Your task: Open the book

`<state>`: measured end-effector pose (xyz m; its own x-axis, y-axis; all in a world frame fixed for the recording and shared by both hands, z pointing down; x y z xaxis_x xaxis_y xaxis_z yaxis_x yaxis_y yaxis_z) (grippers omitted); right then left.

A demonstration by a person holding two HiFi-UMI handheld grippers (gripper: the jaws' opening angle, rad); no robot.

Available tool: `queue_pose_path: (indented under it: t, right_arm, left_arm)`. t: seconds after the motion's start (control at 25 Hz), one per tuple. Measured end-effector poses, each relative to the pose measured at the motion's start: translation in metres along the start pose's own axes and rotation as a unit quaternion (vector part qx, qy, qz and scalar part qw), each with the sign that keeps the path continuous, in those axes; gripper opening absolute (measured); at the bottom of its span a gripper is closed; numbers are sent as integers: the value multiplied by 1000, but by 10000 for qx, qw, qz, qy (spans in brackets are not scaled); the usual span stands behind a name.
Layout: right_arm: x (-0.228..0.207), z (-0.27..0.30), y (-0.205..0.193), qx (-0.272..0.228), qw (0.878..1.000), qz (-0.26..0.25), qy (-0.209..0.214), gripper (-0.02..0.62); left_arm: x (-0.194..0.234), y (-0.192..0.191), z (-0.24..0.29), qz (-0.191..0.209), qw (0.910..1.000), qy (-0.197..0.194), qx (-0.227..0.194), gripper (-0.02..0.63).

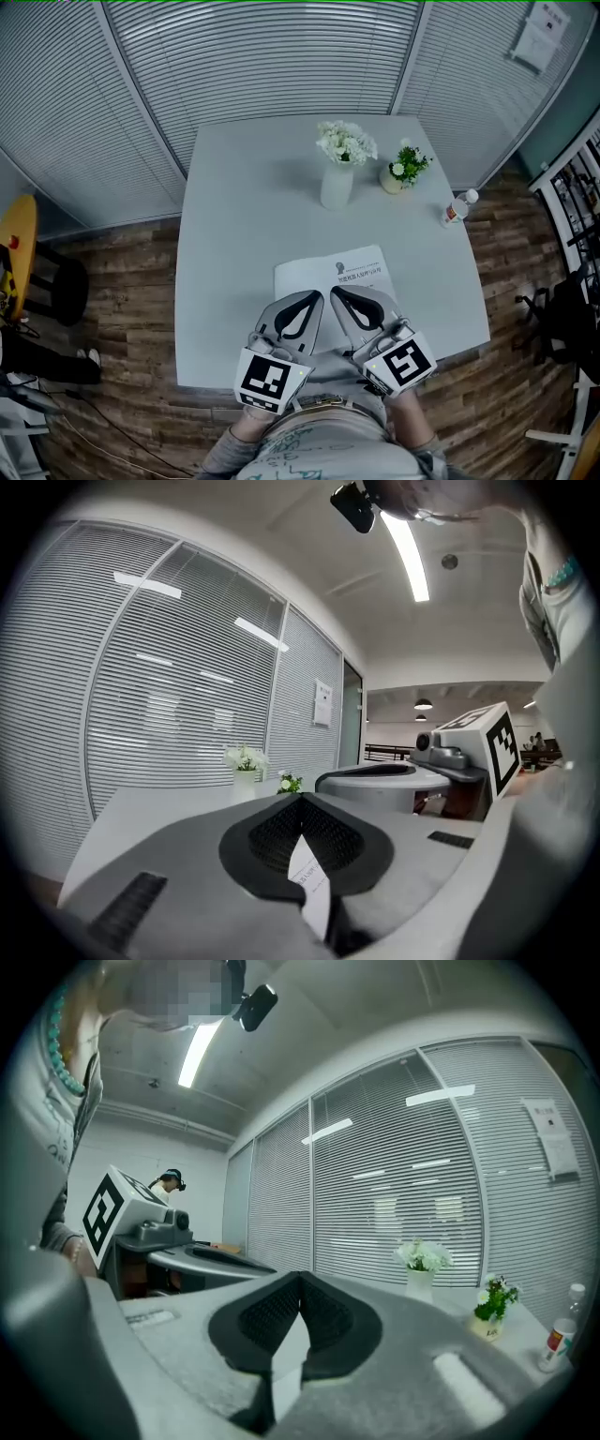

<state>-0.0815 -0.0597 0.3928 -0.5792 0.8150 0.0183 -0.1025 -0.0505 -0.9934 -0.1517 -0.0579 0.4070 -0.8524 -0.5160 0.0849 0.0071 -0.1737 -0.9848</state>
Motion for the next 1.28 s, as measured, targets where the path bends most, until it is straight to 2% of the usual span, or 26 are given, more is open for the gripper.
queue_pose_path:
  t: [0.6, 0.76, 1.28]
  right_arm:
    - [6, 1, -10, 194, 9998, 94, 38, 3]
    - [8, 2, -12, 229, 9997, 86, 69, 2]
    - [14, 1, -17, 429, 9990, 19, 102, 2]
  left_arm:
    - [4, -10, -5, -145, 9998, -32, 153, -2]
    - [3, -11, -6, -308, 9993, -84, 189, -2]
    - [5, -14, -9, -287, 9993, -55, 245, -2]
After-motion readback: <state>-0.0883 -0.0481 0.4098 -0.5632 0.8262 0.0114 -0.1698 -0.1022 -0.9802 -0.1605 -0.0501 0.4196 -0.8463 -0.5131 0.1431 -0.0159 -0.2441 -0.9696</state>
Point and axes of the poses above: the fingertips, and each gripper's own axes: z forward along the fingers, x to its left, y out of its top, the point moved 4 cm from there along -z, backward along the fingers, and after that the axes turned 11 degrees about y, right-handed, at the moved point
